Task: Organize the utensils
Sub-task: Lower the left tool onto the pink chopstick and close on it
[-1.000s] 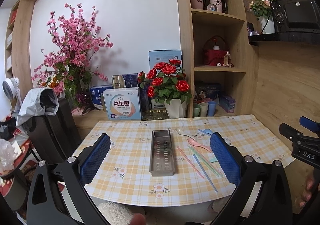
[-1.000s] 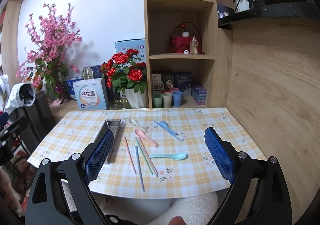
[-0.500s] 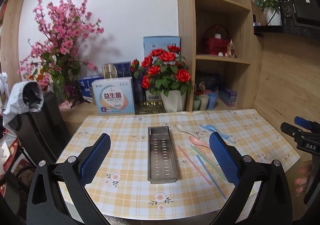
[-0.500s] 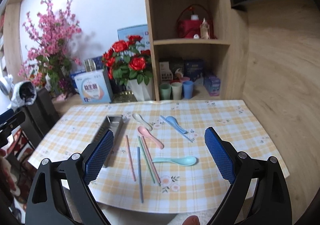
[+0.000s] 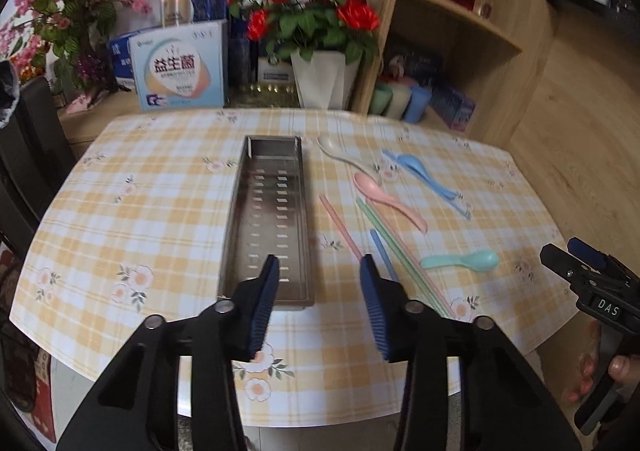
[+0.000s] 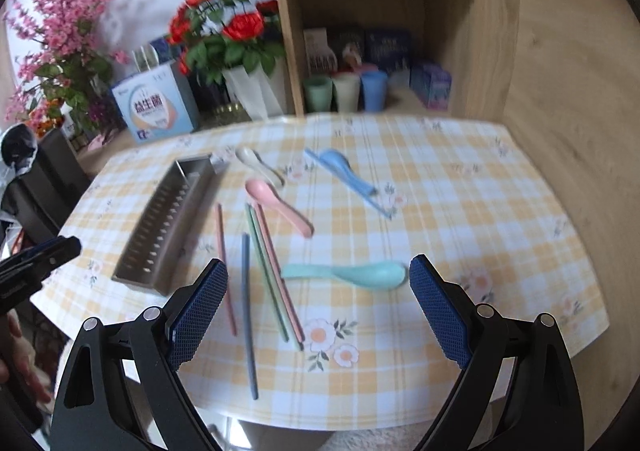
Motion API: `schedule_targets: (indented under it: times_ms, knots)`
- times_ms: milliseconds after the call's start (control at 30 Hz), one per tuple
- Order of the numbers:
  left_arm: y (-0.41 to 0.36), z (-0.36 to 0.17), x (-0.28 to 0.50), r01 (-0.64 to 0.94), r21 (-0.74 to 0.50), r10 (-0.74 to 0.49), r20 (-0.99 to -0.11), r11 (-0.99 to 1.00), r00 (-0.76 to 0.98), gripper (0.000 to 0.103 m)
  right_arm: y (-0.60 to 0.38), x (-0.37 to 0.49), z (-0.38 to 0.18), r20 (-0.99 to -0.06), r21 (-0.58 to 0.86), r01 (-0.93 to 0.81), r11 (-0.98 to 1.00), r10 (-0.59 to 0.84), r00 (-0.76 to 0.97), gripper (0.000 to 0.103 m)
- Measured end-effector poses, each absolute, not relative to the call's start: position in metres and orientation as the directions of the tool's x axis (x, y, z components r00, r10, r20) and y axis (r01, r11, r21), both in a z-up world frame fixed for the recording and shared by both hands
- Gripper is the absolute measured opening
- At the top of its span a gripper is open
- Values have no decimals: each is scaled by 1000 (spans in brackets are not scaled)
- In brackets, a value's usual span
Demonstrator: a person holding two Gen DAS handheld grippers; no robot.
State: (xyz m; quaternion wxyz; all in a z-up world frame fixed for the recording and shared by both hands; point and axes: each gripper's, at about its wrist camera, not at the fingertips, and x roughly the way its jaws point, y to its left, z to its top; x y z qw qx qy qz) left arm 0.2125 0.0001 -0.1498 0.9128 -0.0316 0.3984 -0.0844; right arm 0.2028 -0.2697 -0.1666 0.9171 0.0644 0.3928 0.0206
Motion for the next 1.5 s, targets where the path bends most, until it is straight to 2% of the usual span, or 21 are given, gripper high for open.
schedule_targets:
  times_ms: [67, 200, 467, 600, 700, 1100, 1167, 1200, 1300, 1500]
  knots:
    - [-11, -162, 221, 135, -122, -181, -742, 983, 645, 30, -275, 207, -176, -727, 137, 23, 990, 85, 681, 89]
    - [-25, -178, 240, 154, -179, -236, -767, 972, 597, 30, -286, 215, -190, -742, 153, 40, 987, 88, 665, 89]
    - [-69, -218, 284, 187, -215, -280, -832, 959, 479, 29, -305, 236, -215, -769, 196, 74, 978, 106, 631, 89]
    - [-80, -240, 307, 161, -207, -257, -861, 965, 440, 24, -315, 246, -227, -781, 208, 90, 974, 110, 615, 88]
    - [-81, -254, 327, 107, -203, -230, -880, 973, 416, 24, -324, 252, -235, -789, 225, 103, 969, 120, 603, 81]
    - [-93, -283, 362, 76, -86, -109, -910, 993, 400, 24, -346, 261, -252, -793, 269, 138, 953, 139, 593, 81]
    - [-95, -283, 363, 84, -74, -101, -909, 994, 404, 19, -348, 261, -252, -793, 273, 143, 951, 139, 594, 81]
    - [-96, -284, 362, 88, -61, -92, -910, 994, 405, 10, -349, 261, -252, -793, 274, 145, 951, 138, 594, 81]
    - [-92, -283, 353, 112, -69, -108, -911, 991, 398, 6, -350, 260, -251, -794, 273, 148, 950, 136, 593, 81]
    - [-85, -283, 330, 160, -79, -133, -923, 984, 361, 6, -346, 257, -262, -811, 303, 137, 943, 180, 557, 81]
